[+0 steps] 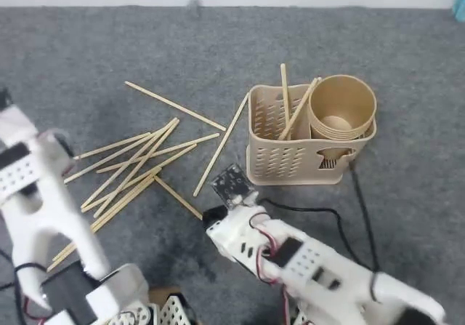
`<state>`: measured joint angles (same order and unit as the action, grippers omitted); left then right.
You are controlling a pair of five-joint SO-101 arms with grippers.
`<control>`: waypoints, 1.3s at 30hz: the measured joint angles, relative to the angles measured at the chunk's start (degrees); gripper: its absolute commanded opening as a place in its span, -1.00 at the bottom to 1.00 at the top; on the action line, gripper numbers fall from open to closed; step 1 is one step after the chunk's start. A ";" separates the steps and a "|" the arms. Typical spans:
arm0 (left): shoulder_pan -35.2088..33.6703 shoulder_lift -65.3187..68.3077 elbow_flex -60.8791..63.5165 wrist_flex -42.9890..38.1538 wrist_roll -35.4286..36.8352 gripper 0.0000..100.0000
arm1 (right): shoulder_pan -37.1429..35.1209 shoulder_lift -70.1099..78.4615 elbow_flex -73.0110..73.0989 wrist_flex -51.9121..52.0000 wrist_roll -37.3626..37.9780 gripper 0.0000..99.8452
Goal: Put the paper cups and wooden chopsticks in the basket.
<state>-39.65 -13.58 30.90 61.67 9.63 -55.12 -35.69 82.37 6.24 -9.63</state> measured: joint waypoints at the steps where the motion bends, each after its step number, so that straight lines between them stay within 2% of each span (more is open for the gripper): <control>1: 1.49 0.09 -2.64 2.20 1.32 -0.83 | 0.00 3.25 -1.23 -0.44 0.00 -0.98; 4: 6.42 2.73 -10.55 7.65 4.57 -0.83 | 0.00 10.37 -4.13 -1.05 0.00 -0.98; 8: 11.87 12.84 -21.19 11.87 8.44 -0.83 | 1.23 11.08 -4.92 -1.23 0.00 -0.98; 15: 17.23 35.43 -45.10 17.76 15.91 -0.83 | 2.81 11.08 -4.92 -1.23 0.00 -0.98; 22: 21.80 56.88 -74.29 24.62 21.63 -0.83 | 3.25 11.08 -4.92 -1.23 0.00 -0.98; 32: 24.26 84.92 -112.79 31.91 22.42 -0.83 | 3.34 11.08 -4.92 -1.23 1.49 -0.98; 39: 24.26 94.51 -123.78 31.91 23.82 -0.83 | 3.34 11.08 -6.24 0.62 1.93 -0.98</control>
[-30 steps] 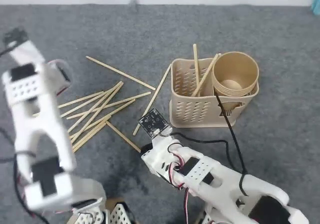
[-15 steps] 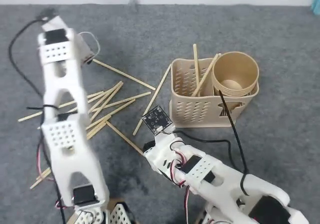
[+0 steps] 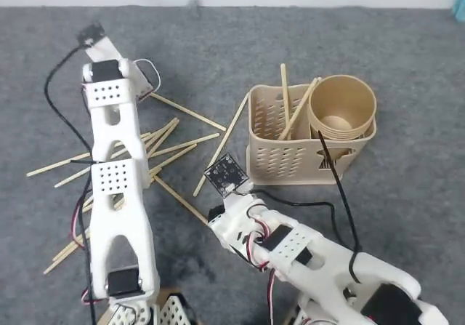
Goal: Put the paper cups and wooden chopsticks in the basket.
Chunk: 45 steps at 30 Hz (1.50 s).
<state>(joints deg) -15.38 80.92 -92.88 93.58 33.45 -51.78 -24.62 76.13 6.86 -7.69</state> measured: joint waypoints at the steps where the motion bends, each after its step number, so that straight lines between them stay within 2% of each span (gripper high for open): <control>1: 0.00 0.09 -0.35 -0.62 1.41 -0.83 | 0.00 0.00 -0.97 1.14 0.18 -0.98; 4: 0.00 0.35 -0.35 -2.99 5.89 -0.83 | 0.00 0.00 -3.34 5.54 0.26 -0.98; 7: 0.00 0.62 -0.35 -3.60 7.03 -0.83 | 0.00 0.00 -4.48 8.53 0.35 -0.98; 25: 2.46 3.08 4.84 -9.93 7.12 -0.84 | 0.00 0.00 -4.57 9.23 0.35 -0.98; 29: 2.55 2.99 5.19 -10.02 7.12 -0.98 | 0.00 0.00 -4.57 9.23 0.35 -0.98; 34: 2.90 2.99 5.01 -10.37 6.68 -0.98 | 0.00 0.00 -4.57 9.23 0.35 -0.98; 45: 3.60 1.85 -1.05 4.13 5.63 -0.98 | 0.00 0.00 -4.57 9.23 0.35 -0.98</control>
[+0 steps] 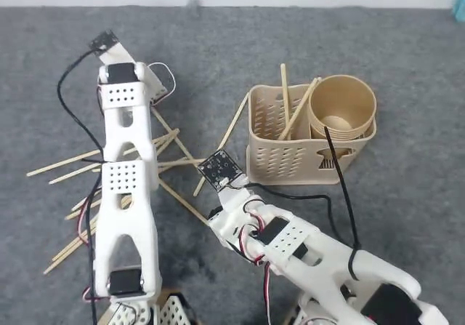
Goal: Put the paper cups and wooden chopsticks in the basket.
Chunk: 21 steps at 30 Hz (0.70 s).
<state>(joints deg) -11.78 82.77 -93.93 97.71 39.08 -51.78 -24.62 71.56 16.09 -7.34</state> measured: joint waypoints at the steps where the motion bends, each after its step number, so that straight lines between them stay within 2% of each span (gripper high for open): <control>1: 0.00 -1.14 0.09 0.53 -0.79 -0.98 | 0.00 0.00 0.00 0.00 0.00 -0.98; 15: -3.60 -17.41 0.18 0.97 -7.30 -0.98 | 0.70 0.00 -0.35 0.00 0.00 -0.98; 18: -4.84 -21.98 3.69 0.97 -7.38 -0.98 | 0.79 0.44 -0.35 0.00 0.00 -0.98; 21: -5.54 -28.31 12.48 0.97 -7.56 -0.98 | 0.79 0.53 -0.35 0.00 0.00 -0.98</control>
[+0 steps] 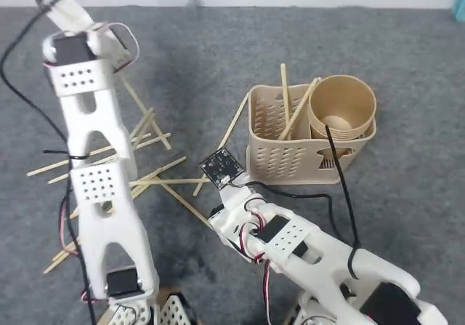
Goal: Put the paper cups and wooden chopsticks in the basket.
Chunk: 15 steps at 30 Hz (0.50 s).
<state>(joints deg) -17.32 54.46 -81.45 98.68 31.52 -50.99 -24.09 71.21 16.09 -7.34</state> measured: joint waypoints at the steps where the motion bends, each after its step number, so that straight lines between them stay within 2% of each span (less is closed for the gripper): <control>1: -0.18 -2.46 3.87 0.00 0.00 -0.98 | 0.00 0.00 0.00 0.00 0.00 -0.98; 8: -0.18 -21.89 33.49 0.00 -0.18 -0.98 | 0.00 0.00 0.00 0.00 0.00 -0.98; 15: -1.14 -34.90 45.54 0.00 -0.35 -0.98 | 0.00 0.00 0.00 0.00 0.00 -0.98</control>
<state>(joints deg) -18.46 19.56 -35.91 98.68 31.16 -50.99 -24.09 71.21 16.09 -7.34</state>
